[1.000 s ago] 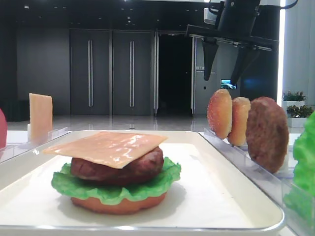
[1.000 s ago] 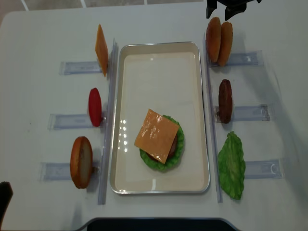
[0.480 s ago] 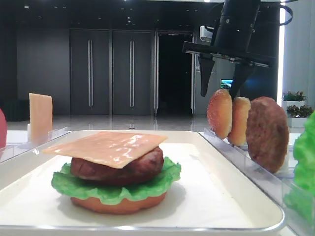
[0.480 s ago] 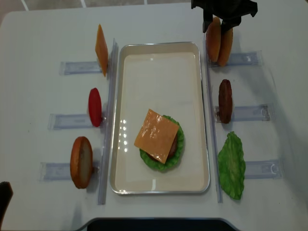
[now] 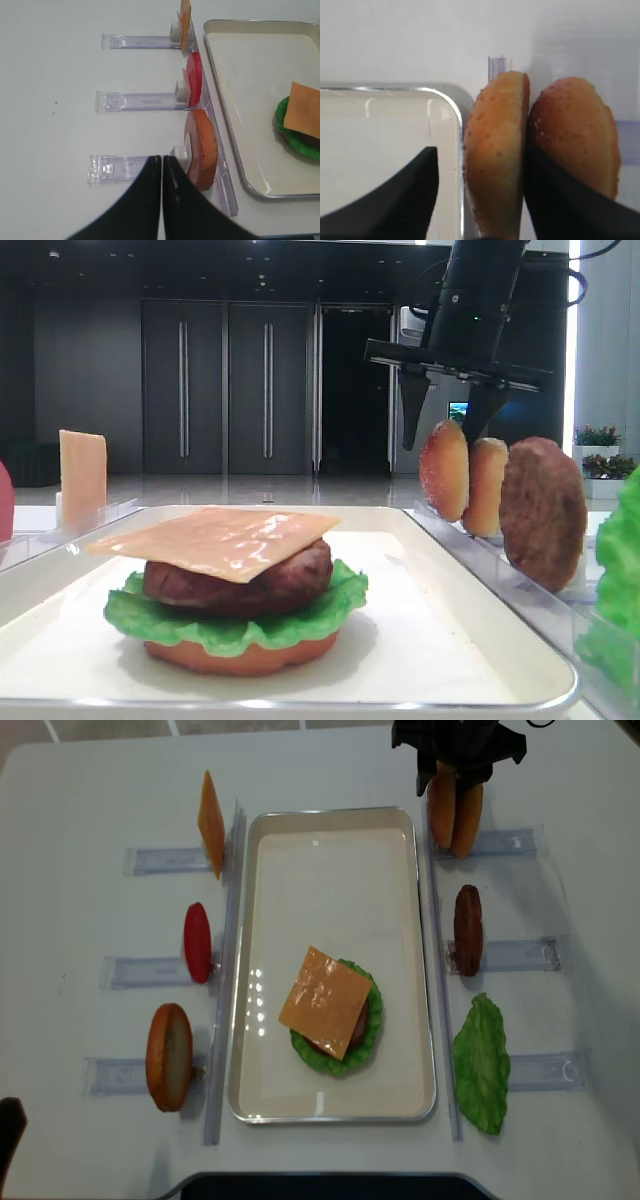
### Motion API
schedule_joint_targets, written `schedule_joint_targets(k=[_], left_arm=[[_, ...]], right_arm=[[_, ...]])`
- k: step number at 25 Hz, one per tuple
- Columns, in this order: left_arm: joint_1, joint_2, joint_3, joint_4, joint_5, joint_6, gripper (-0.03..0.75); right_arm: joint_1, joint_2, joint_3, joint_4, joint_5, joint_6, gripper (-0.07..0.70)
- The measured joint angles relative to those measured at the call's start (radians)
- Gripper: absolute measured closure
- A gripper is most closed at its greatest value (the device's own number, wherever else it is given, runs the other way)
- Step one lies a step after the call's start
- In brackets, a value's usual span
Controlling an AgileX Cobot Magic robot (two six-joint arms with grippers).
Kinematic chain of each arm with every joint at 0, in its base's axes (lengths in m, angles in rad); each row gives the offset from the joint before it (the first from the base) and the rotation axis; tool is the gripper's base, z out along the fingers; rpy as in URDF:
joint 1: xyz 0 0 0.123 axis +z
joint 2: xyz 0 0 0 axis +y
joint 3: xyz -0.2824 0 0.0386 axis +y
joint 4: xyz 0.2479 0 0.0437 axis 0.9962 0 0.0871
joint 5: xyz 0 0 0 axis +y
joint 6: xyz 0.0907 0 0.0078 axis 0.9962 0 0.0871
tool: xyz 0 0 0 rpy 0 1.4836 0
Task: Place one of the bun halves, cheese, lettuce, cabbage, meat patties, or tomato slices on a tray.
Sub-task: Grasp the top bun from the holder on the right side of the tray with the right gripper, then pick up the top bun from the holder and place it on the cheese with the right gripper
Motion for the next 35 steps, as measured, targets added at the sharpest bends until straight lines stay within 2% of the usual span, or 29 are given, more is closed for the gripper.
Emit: schedule_joint_targets(k=[4,5,16,28,35], left_arm=[[0.0,0.0,0.0,0.0,0.0,0.0,0.716],[0.0,0.0,0.0,0.0,0.0,0.0,0.716],[0.0,0.0,0.0,0.0,0.0,0.0,0.716],[0.0,0.0,0.0,0.0,0.0,0.0,0.716],[0.0,0.0,0.0,0.0,0.0,0.0,0.716]], right_arm=[[0.0,0.002,0.0,-0.023,-0.002,0.001,0.369],[0.0,0.002,0.0,-0.026,-0.002,0.001,0.376],[0.0,-0.003,0.0,0.005,0.01,0.003,0.377],[-0.002,-0.086,-0.033,0.044,0.1,0.004,0.377],[0.007,-0.121,-0.034,0.045,0.103,0.0,0.377]])
